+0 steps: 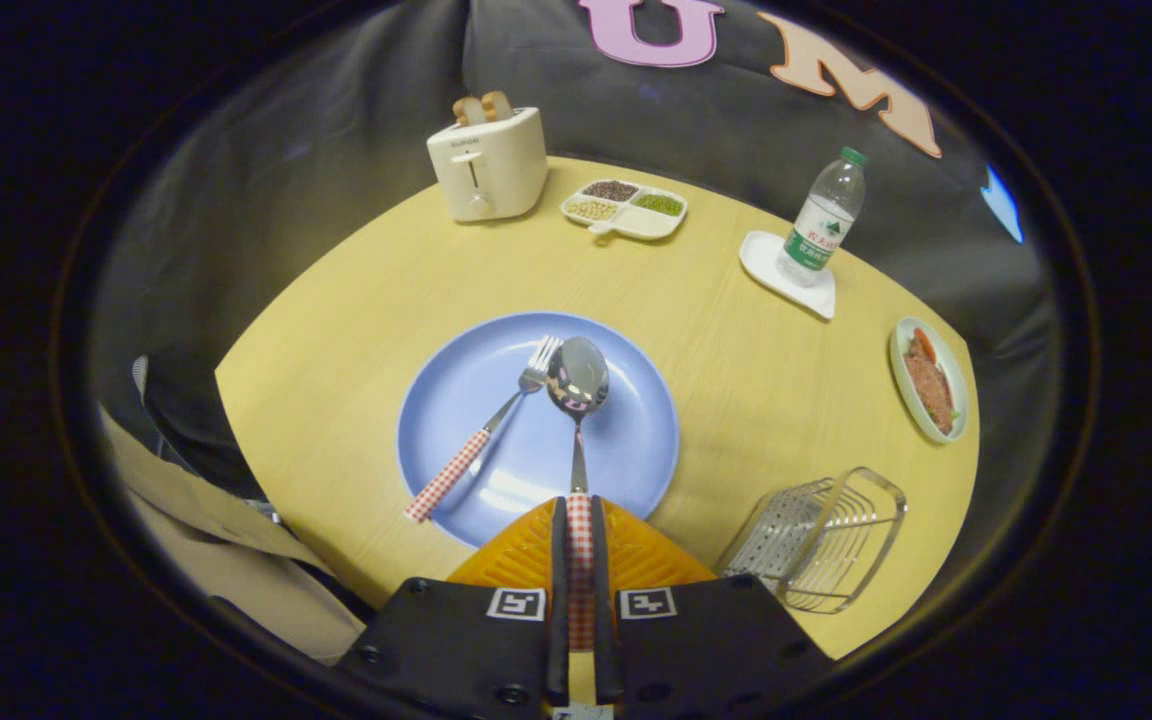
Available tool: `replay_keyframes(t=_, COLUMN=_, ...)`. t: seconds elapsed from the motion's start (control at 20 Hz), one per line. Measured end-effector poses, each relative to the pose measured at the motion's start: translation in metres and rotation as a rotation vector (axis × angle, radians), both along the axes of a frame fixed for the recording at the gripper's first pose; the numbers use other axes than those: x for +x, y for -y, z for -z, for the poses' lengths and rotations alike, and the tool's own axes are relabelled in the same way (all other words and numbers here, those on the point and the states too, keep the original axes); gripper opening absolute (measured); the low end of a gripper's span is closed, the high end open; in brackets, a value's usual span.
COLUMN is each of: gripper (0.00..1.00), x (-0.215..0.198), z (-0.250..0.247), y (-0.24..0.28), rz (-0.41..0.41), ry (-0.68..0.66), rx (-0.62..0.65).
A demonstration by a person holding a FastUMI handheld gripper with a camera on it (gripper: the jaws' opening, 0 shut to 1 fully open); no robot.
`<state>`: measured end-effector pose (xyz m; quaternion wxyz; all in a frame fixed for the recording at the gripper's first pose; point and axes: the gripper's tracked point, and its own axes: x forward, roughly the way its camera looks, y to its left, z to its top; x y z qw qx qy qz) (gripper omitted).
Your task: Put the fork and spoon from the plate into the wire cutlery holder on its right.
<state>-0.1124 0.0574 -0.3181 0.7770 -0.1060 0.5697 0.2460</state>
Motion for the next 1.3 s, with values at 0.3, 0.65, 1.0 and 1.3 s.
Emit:
replay_keyframes(t=0.3, gripper=0.13, x=0.006, z=-0.033, y=0.053, rz=0.015, ry=-0.014, rx=-0.051)
replay_keyframes(t=0.65, gripper=0.13, x=0.001, z=-0.048, y=0.124, rz=0.002, ry=-0.047, rx=-0.15)
replay_keyframes(t=1.0, gripper=0.13, x=-0.007, z=-0.059, y=0.165, rz=-0.048, ry=-0.094, rx=-0.238)
replay_keyframes(t=1.3, gripper=0.13, x=-0.018, z=-0.044, y=0.189, rz=-0.033, ry=-0.239, rx=-0.309)
